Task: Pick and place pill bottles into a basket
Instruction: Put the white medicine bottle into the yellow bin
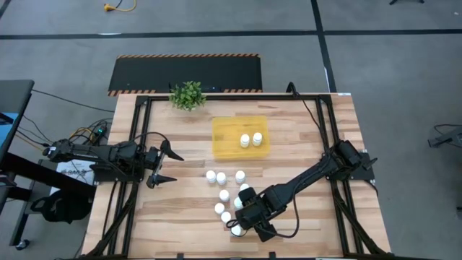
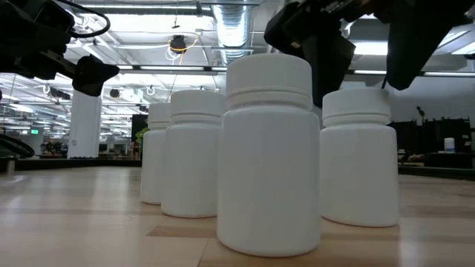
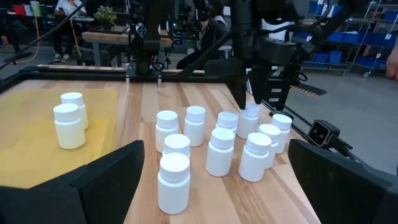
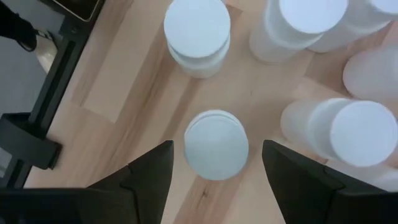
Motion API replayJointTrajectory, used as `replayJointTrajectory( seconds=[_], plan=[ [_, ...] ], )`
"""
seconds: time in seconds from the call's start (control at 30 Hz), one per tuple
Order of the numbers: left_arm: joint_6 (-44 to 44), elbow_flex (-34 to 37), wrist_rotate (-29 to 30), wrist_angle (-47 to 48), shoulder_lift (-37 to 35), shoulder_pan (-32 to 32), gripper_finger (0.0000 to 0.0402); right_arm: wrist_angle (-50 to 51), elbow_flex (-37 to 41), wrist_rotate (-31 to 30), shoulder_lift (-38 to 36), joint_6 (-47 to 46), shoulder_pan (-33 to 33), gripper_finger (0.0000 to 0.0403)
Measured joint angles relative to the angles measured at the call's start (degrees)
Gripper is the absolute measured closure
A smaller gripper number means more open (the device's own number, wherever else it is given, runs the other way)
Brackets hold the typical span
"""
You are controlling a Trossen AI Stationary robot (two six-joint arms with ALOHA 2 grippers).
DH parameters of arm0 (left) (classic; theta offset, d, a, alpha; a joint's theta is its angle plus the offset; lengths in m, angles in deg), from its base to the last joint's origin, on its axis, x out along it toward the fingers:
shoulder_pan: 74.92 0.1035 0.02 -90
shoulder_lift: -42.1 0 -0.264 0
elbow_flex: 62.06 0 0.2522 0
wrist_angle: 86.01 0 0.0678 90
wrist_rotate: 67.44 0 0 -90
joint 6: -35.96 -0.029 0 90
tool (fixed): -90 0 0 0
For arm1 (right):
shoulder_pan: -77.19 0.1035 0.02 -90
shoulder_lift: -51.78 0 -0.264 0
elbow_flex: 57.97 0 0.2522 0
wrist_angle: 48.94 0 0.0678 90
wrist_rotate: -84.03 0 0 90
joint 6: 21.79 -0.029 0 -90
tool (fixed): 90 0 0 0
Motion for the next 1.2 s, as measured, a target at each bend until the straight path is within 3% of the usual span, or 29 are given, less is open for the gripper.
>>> replayJointTrajectory(
  seconds=[1.2],
  plan=[
    [-0.2, 0.0, 0.0, 0.0, 0.0, 0.0, 0.0015, 0.0, 0.0, 0.0, 0.0, 2.4, 0.4, 0.0163]
  ],
)
